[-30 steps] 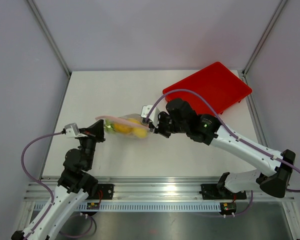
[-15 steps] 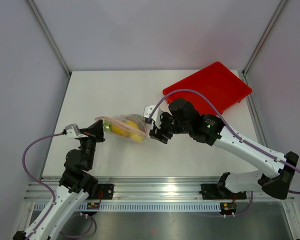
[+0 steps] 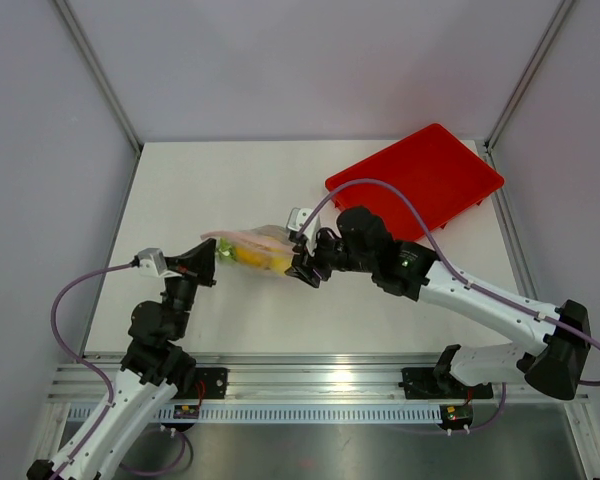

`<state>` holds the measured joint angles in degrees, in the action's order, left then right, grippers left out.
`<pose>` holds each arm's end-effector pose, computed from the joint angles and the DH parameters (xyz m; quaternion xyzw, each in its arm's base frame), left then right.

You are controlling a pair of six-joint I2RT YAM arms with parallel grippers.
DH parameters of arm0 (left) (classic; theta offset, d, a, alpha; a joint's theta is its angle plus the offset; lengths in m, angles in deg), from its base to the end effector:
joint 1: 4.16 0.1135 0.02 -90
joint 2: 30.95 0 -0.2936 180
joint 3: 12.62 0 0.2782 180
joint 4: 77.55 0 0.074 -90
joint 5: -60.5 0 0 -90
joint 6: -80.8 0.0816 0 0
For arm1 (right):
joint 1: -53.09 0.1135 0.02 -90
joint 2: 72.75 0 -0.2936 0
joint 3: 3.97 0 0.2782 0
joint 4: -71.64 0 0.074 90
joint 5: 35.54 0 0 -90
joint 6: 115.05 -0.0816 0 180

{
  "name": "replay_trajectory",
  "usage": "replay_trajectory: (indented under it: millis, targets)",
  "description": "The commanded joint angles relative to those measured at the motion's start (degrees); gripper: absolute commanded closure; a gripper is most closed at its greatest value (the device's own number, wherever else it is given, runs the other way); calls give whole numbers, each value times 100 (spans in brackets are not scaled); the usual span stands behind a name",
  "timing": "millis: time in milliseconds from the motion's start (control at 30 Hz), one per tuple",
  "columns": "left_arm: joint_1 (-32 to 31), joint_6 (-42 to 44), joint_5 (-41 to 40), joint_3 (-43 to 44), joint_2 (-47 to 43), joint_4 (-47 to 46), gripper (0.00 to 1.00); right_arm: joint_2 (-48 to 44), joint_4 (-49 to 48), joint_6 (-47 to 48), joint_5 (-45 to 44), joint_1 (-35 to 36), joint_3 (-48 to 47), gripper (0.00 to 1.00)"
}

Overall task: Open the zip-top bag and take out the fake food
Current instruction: Unzip the zipper food storage bag at the center of the board, then open the zipper of the food storage bag at the center of the board.

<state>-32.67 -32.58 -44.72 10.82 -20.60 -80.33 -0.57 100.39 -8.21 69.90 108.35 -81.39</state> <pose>0.1412 -0.0523 0.2710 -0.0788 0.6015 -0.2743 0.7461 0.1800 0.2977 0.3575 -0.5473 0.6267 0.2848 0.4760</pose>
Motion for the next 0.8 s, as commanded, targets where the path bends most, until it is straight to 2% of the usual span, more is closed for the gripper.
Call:
replay_trajectory:
  millis: [0, 67, 167, 300, 567, 767]
  targets:
    - [21, 131, 239, -17, -50, -473, 100, -204, -1399, -427, -286, -42, 351, 41]
    - [21, 140, 265, -35, -112, -464, 100, -371, -2072, -515, -516, -42, 589, 43]
    - [21, 114, 292, -26, -130, -394, 100, -512, -2596, -717, -630, -51, 924, 44]
    - [21, 96, 432, -26, -95, -428, 100, -521, -2447, -981, -516, -42, 750, 44]
    - [21, 105, 617, 9, 99, -543, 100, -354, -2016, -586, -15, -42, 600, 45]
    - [21, 114, 678, 0, 116, -569, 100, -117, -1893, -585, 310, -25, 433, 50]
